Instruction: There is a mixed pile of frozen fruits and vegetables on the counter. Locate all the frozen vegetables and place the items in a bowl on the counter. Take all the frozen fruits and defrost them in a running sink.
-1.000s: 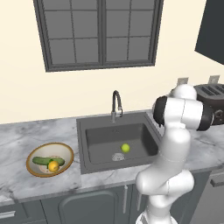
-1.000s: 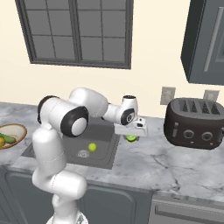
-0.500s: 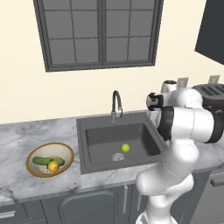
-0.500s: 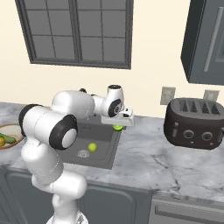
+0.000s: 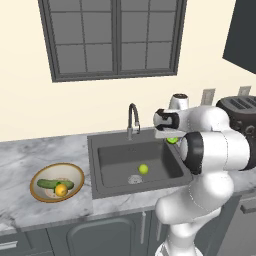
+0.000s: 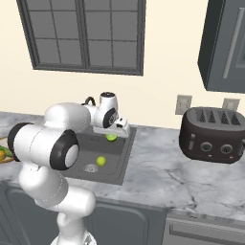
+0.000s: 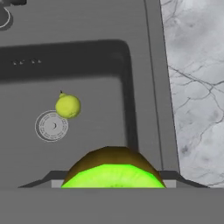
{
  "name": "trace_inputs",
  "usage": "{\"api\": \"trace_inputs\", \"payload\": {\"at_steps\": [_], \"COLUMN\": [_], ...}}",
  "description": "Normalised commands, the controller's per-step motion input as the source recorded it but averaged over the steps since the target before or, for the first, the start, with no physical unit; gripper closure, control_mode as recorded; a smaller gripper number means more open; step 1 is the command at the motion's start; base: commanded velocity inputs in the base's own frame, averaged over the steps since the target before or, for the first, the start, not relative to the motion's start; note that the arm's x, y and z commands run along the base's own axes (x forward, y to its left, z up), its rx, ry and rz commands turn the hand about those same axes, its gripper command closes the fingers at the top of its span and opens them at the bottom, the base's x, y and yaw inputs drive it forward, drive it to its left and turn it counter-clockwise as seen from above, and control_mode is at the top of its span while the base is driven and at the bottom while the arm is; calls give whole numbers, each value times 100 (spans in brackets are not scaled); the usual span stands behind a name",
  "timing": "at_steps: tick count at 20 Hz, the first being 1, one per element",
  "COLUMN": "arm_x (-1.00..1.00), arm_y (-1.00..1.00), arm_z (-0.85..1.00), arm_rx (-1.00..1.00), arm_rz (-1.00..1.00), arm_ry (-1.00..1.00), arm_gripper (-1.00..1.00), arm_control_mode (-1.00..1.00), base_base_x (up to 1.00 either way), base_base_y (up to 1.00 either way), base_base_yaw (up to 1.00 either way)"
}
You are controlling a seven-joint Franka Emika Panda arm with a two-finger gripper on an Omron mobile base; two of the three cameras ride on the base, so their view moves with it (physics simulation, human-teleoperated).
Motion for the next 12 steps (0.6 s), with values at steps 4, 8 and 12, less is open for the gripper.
{"api": "trace_inputs", "payload": {"at_steps": [4, 8, 12], "arm_x": [3, 22, 30], "arm_y": [80, 72, 52], "arm_z": [-31, -44, -57], "arm_rx": [0, 0, 0], "arm_rz": [0, 0, 0], "arm_ry": [1, 0, 0], "arm_gripper": [100, 100, 100], "arm_control_mode": [-100, -100, -100], "base_base_x": [0, 0, 0], "base_base_y": [0, 0, 0], "base_base_yaw": [0, 0, 0]}}
